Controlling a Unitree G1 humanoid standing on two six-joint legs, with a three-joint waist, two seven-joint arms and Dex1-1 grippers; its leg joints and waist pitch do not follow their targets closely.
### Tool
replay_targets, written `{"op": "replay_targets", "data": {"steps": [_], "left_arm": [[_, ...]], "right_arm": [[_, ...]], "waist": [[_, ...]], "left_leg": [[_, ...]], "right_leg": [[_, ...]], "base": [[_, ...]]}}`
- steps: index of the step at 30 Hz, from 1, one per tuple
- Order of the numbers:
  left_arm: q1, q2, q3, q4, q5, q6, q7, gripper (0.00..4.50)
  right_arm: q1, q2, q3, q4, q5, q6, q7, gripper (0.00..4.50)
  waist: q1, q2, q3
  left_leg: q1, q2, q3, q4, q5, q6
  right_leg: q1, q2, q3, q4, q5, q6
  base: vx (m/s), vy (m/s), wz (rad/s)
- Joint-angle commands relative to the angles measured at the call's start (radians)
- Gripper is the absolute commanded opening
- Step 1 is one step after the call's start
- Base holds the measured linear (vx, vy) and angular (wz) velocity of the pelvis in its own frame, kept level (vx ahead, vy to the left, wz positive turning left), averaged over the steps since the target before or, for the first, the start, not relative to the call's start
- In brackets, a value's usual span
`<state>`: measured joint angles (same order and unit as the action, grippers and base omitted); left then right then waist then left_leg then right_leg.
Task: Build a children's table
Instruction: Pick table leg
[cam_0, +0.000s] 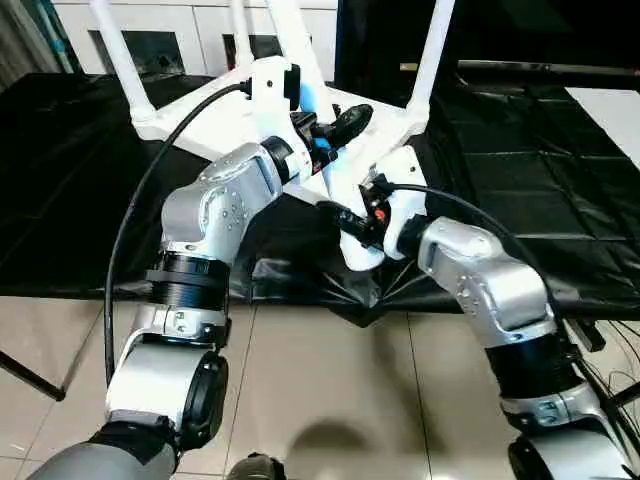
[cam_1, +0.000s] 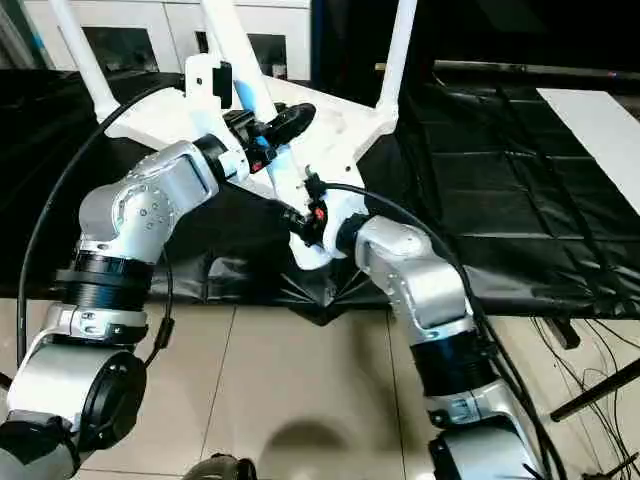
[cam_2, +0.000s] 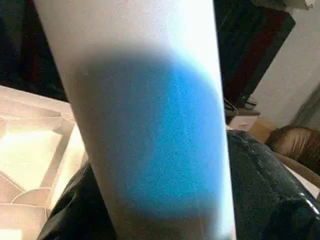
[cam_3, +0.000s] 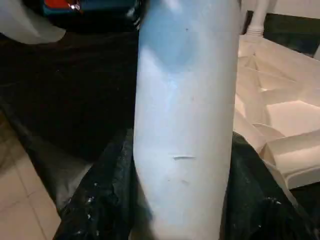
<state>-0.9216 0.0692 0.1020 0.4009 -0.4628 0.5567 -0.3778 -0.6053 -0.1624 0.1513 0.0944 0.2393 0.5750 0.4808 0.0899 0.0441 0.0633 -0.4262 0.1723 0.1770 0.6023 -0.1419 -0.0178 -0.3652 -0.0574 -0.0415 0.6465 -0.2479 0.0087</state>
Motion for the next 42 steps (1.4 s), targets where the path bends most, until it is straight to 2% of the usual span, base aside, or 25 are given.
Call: {"op": "replay_targets", "data": {"steps": [1, 2, 4, 6, 12, 14, 16, 20, 21, 23, 24, 28, 29, 31, 33, 35, 38, 41, 42], "left_arm": [[-0.015, -0.008, -0.008, 0.017, 0.014, -0.02, 0.014, 3.03], [-0.018, -0.005, 0.004, 0.023, 0.002, -0.025, -0.001, 3.03], [-0.022, 0.003, 0.016, 0.026, -0.01, -0.02, -0.012, 3.03], [-0.028, 0.015, 0.032, 0.031, -0.022, -0.011, -0.017, 3.03], [-0.031, 0.027, 0.034, 0.036, -0.012, -0.005, -0.022, 3.03], [-0.027, 0.021, 0.032, 0.027, -0.011, -0.004, -0.022, 3.03], [-0.024, 0.015, 0.033, 0.018, -0.025, 0.008, -0.035, 2.69], [-0.024, -0.001, 0.055, 0.011, -0.056, 0.035, -0.009, 2.49], [-0.025, -0.002, 0.058, 0.014, -0.055, 0.033, -0.002, 2.25], [-0.029, 0.0, 0.06, 0.016, -0.061, 0.034, -0.011, 2.19], [-0.032, 0.004, 0.059, 0.016, -0.067, 0.036, -0.027, 2.12], [-0.031, 0.026, 0.036, -0.011, -0.091, 0.062, -0.114, 1.97], [-0.029, 0.034, 0.026, -0.02, -0.096, 0.072, -0.142, 1.9], [-0.019, 0.066, -0.012, -0.056, -0.113, 0.114, -0.231, 1.84], [-0.012, 0.09, -0.034, -0.086, -0.131, 0.149, -0.295, 1.83], [-0.002, 0.126, -0.06, -0.131, -0.166, 0.195, -0.383, 1.82], [0.015, 0.169, -0.084, -0.193, -0.223, 0.252, -0.48, 1.81], [0.025, 0.181, -0.084, -0.218, -0.25, 0.268, -0.51, 1.81], [0.027, 0.177, -0.067, -0.224, -0.272, 0.278, -0.512, 1.8]], "right_arm": [[-0.035, 0.005, -0.006, -0.015, 0.027, -0.022, 0.029, 1.86], [-0.033, -0.002, -0.023, -0.025, 0.054, -0.02, 0.055, 1.86], [-0.031, -0.022, -0.036, -0.033, 0.075, -0.013, 0.087, 1.86], [-0.028, -0.053, -0.048, -0.035, 0.088, -0.01, 0.122, 1.86], [-0.029, -0.072, -0.079, -0.021, 0.11, 0.001, 0.148, 1.86], [-0.03, -0.075, -0.075, -0.016, 0.096, -0.002, 0.147, 1.86], [-0.03, -0.075, -0.064, -0.016, 0.083, -0.007, 0.146, 1.86], [-0.027, -0.064, -0.017, -0.02, 0.047, -0.027, 0.123, 1.86], [-0.027, -0.064, -0.014, -0.019, 0.043, -0.029, 0.12, 1.86], [-0.028, -0.059, -0.012, -0.015, 0.034, -0.035, 0.107, 1.86], [-0.03, -0.051, -0.019, -0.01, 0.035, -0.032, 0.095, 2.42], [-0.029, -0.05, -0.053, -0.024, 0.107, 0.013, 0.148, 2.62], [-0.027, -0.052, -0.061, -0.031, 0.126, 0.029, 0.164, 2.89], [-0.015, -0.09, -0.053, -0.058, 0.162, 0.059, 0.241, 3.0], [-0.002, -0.124, -0.044, -0.077, 0.18, 0.069, 0.306, 3.17], [0.018, -0.163, -0.047, -0.095, 0.223, 0.093, 0.385, 3.4], [0.034, -0.193, -0.06, -0.108, 0.275, 0.121, 0.456, 3.42], [0.04, -0.202, -0.066, -0.111, 0.297, 0.133, 0.486, 3.42], [0.047, -0.212, -0.06, -0.114, 0.31, 0.142, 0.513, 3.25]], "waist": [[-0.001, 0.009, -0.086], [-0.001, 0.009, -0.086], [0.0, 0.005, -0.088], [0.001, 0.006, -0.089], [0.0, 0.004, -0.087], [0.0, 0.004, -0.086], [0.001, 0.005, -0.087], [0.0, 0.005, -0.087], [0.0, 0.005, -0.087], [0.0, 0.008, -0.087], [0.001, 0.007, -0.087], [0.001, 0.007, -0.086], [0.0, 0.008, -0.085], [0.003, 0.006, -0.086], [0.002, 0.009, -0.085], [0.004, 0.004, -0.083], [0.003, 0.003, -0.082], [0.003, 0.003, -0.082], [0.002, 0.003, -0.081]], "left_leg": [[0.047, 0.054, -0.029, -0.06, -0.173, -0.024], [0.047, 0.054, -0.029, -0.06, -0.169, -0.021], [0.045, 0.054, -0.029, -0.057, -0.154, -0.01], [0.045, 0.053, -0.027, -0.054, -0.145, 0.001], [0.045, 0.054, -0.027, -0.055, -0.149, 0.011], [0.045, 0.055, -0.027, -0.055, -0.146, 0.013], [0.045, 0.055, -0.027, -0.055, -0.141, 0.014], [0.045, 0.054, -0.027, -0.054, -0.144, 0.011], [0.045, 0.054, -0.027, -0.054, -0.144, 0.011], [0.045, 0.054, -0.027, -0.054, -0.146, 0.007], [0.046, 0.054, -0.027, -0.055, -0.146, 0.007], [0.048, 0.054, -0.026, -0.057, -0.161, 0.012], [0.046, 0.055, -0.027, -0.058, -0.16, 0.013], [0.048, 0.055, -0.028, -0.058, -0.162, 0.014], [0.047, 0.058, -0.028, -0.059, -0.156, 0.014], [0.046, 0.056, -0.024, -0.058, -0.159, 0.016], [0.045, 0.055, -0.023, -0.058, -0.165, 0.02], [0.046, 0.055, -0.023, -0.057, -0.17, 0.017], [0.045, 0.054, -0.022, -0.057, -0.176, 0.014]], "right_leg": [[0.037, -0.084, 0.041, -0.07, 0.126, -0.236], [0.037, -0.084, 0.04, -0.07, 0.131, -0.235], [0.041, -0.085, 0.039, -0.068, 0.159, -0.238], [0.04, -0.085, 0.039, -0.066, 0.171, -0.244], [0.038, -0.085, 0.038, -0.068, 0.133, -0.257], [0.038, -0.085, 0.038, -0.068, 0.131, -0.259], [0.037, -0.085, 0.038, -0.068, 0.135, -0.262], [0.036, -0.084, 0.038, -0.067, 0.138, -0.267], [0.036, -0.084, 0.038, -0.067, 0.138, -0.267], [0.037, -0.086, 0.038, -0.068, 0.13, -0.264], [0.036, -0.084, 0.038, -0.068, 0.131, -0.264], [0.036, -0.084, 0.039, -0.07, 0.116, -0.262], [0.035, -0.083, 0.038, -0.068, 0.12, -0.263], [0.039, -0.084, 0.037, -0.067, 0.117, -0.262], [0.035, -0.084, 0.038, -0.067, 0.121, -0.26], [0.036, -0.085, 0.038, -0.067, 0.112, -0.268], [0.035, -0.084, 0.037, -0.069, 0.076, -0.28], [0.035, -0.085, 0.038, -0.071, 0.05, -0.284], [0.034, -0.084, 0.038, -0.072, 0.036, -0.283]], "base": [[0.0, 0.0, 0.0], [0.0, 0.0, 0.0], [0.0, 0.0, 0.0], [0.0, 0.0, 0.0], [0.0, 0.0, 0.0], [0.0, 0.0, 0.0], [0.0, 0.0, 0.0], [0.0, 0.0, 0.0], [0.0, 0.0, 0.0], [0.0, 0.0, 0.0], [0.0, 0.0, 0.0], [0.0, 0.0, 0.0], [0.0, 0.0, 0.0], [0.0, 0.0, 0.0], [0.0, 0.0, 0.0], [0.0, 0.0, 0.0], [0.0, 0.0, 0.0], [0.0, 0.0, 0.0], [0.0, 0.0, 0.0]]}}
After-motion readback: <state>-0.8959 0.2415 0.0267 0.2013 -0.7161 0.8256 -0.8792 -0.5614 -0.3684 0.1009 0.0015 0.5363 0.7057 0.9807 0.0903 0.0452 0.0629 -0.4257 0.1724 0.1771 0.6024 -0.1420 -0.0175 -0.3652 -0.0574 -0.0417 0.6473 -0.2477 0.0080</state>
